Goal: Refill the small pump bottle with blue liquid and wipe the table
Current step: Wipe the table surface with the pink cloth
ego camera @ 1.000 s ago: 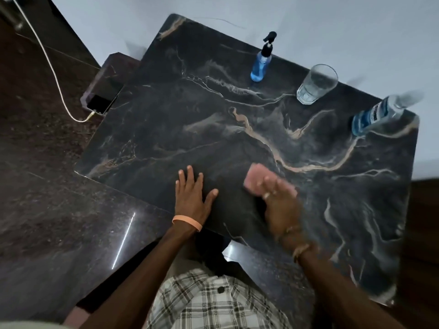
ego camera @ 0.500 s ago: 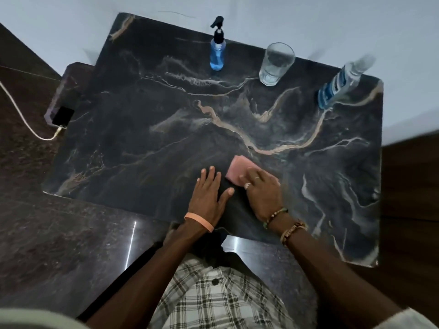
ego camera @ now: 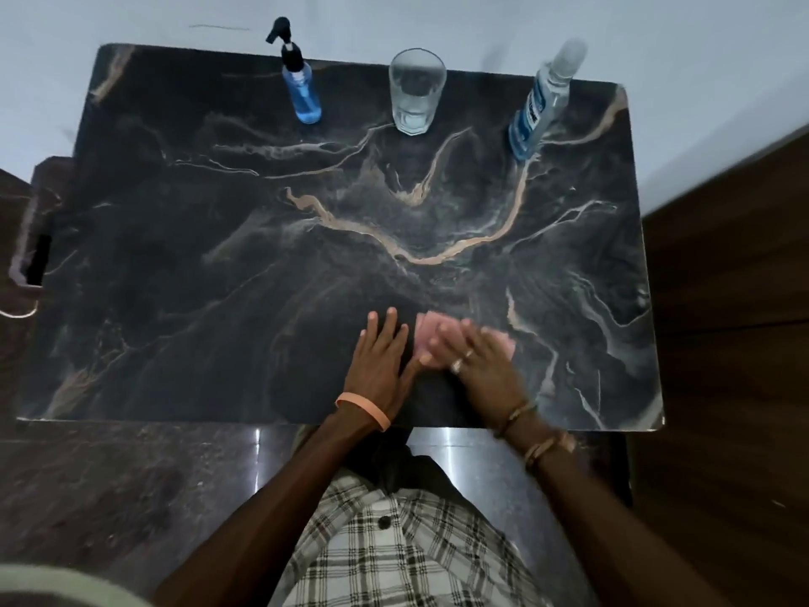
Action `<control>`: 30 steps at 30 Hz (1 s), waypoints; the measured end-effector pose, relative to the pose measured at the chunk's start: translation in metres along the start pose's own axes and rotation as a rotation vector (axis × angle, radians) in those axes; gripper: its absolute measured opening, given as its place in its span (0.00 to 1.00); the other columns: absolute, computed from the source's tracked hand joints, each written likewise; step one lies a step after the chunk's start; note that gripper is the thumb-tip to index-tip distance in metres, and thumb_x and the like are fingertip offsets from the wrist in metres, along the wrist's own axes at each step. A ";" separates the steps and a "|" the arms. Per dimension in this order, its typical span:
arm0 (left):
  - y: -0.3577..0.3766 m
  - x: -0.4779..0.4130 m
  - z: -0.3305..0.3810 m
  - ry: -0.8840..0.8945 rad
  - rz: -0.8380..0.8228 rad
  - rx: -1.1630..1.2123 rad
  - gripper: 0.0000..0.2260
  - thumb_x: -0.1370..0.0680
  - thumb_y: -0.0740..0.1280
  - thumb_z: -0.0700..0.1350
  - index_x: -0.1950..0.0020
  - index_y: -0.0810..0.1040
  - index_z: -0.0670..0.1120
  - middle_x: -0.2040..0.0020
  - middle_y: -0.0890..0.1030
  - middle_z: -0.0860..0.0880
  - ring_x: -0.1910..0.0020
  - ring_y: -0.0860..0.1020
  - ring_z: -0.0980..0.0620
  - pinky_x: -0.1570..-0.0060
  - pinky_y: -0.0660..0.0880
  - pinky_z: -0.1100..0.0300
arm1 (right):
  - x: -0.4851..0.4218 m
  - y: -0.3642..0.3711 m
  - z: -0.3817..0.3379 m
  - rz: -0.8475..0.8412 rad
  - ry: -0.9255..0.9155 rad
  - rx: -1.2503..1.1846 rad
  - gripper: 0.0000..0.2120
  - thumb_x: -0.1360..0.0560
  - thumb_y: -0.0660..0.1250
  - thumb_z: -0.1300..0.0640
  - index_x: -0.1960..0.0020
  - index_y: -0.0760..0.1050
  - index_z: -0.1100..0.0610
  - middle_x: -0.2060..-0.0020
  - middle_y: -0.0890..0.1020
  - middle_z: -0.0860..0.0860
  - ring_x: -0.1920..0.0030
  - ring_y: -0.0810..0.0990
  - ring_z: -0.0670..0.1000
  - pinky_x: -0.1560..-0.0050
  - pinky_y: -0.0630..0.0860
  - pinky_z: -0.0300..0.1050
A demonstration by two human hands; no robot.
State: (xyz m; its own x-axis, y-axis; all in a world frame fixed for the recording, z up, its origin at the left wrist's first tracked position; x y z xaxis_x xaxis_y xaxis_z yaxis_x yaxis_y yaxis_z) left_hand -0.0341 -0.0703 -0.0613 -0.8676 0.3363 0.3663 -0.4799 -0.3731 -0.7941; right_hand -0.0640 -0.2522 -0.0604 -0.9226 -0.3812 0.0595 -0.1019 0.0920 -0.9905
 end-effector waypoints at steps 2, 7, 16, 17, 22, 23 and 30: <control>-0.001 0.000 -0.003 0.007 -0.008 0.018 0.30 0.20 0.51 0.61 0.23 0.58 0.45 0.21 0.47 0.48 0.23 0.40 0.47 0.26 0.41 0.52 | 0.001 -0.009 0.046 -0.066 0.272 0.000 0.29 0.28 0.64 0.66 0.29 0.70 0.52 0.28 0.69 0.53 0.29 0.67 0.63 0.28 0.61 0.58; 0.000 0.002 -0.002 0.002 0.002 -0.033 0.30 0.20 0.51 0.61 0.23 0.57 0.46 0.21 0.46 0.48 0.23 0.40 0.47 0.26 0.42 0.52 | 0.033 -0.009 -0.009 0.017 0.549 -0.079 0.29 0.32 0.62 0.69 0.31 0.72 0.57 0.31 0.72 0.57 0.33 0.69 0.69 0.34 0.68 0.65; -0.002 0.001 -0.005 0.000 -0.024 -0.061 0.33 0.21 0.50 0.63 0.22 0.53 0.44 0.21 0.46 0.49 0.23 0.41 0.48 0.25 0.43 0.53 | -0.034 -0.033 0.082 -0.136 0.389 -0.022 0.23 0.22 0.61 0.58 0.28 0.68 0.47 0.25 0.65 0.49 0.26 0.61 0.58 0.28 0.58 0.50; -0.002 0.001 -0.005 0.003 -0.027 -0.075 0.33 0.21 0.50 0.63 0.22 0.53 0.44 0.21 0.45 0.49 0.23 0.40 0.49 0.25 0.43 0.53 | -0.023 -0.037 0.102 -0.127 0.540 -0.044 0.24 0.22 0.60 0.58 0.27 0.67 0.46 0.25 0.63 0.49 0.26 0.60 0.58 0.29 0.58 0.50; 0.001 0.002 -0.002 -0.020 -0.010 -0.093 0.34 0.21 0.49 0.64 0.22 0.52 0.45 0.21 0.43 0.50 0.23 0.39 0.49 0.25 0.42 0.54 | 0.034 -0.030 0.062 -0.134 0.782 -0.002 0.33 0.27 0.61 0.65 0.24 0.61 0.51 0.24 0.62 0.52 0.29 0.62 0.64 0.31 0.64 0.58; 0.001 0.001 0.000 -0.030 -0.005 -0.106 0.34 0.22 0.48 0.64 0.22 0.52 0.45 0.21 0.43 0.50 0.23 0.38 0.49 0.25 0.41 0.54 | 0.040 -0.021 0.035 -0.145 0.656 -0.001 0.32 0.28 0.62 0.66 0.24 0.63 0.53 0.25 0.63 0.54 0.29 0.62 0.67 0.30 0.62 0.61; 0.006 0.005 0.003 -0.022 -0.027 -0.224 0.38 0.24 0.42 0.67 0.22 0.46 0.44 0.22 0.38 0.48 0.24 0.34 0.47 0.25 0.38 0.53 | -0.024 -0.024 0.097 -0.006 0.284 0.023 0.25 0.28 0.65 0.67 0.32 0.74 0.54 0.30 0.73 0.55 0.32 0.69 0.66 0.31 0.66 0.60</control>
State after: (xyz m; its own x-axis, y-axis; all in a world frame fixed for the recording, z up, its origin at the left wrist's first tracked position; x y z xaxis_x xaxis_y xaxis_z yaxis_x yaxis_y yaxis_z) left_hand -0.0420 -0.0734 -0.0626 -0.8588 0.3237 0.3971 -0.4638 -0.1620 -0.8710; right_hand -0.0040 -0.3342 -0.0503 -0.9896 -0.1081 0.0945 -0.1022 0.0683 -0.9924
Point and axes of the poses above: each hand's wrist, its own x-axis away from the middle knuckle, its own y-axis out of the palm, z = x × y, the point moved 2 cm from there along -x, towards the middle knuckle
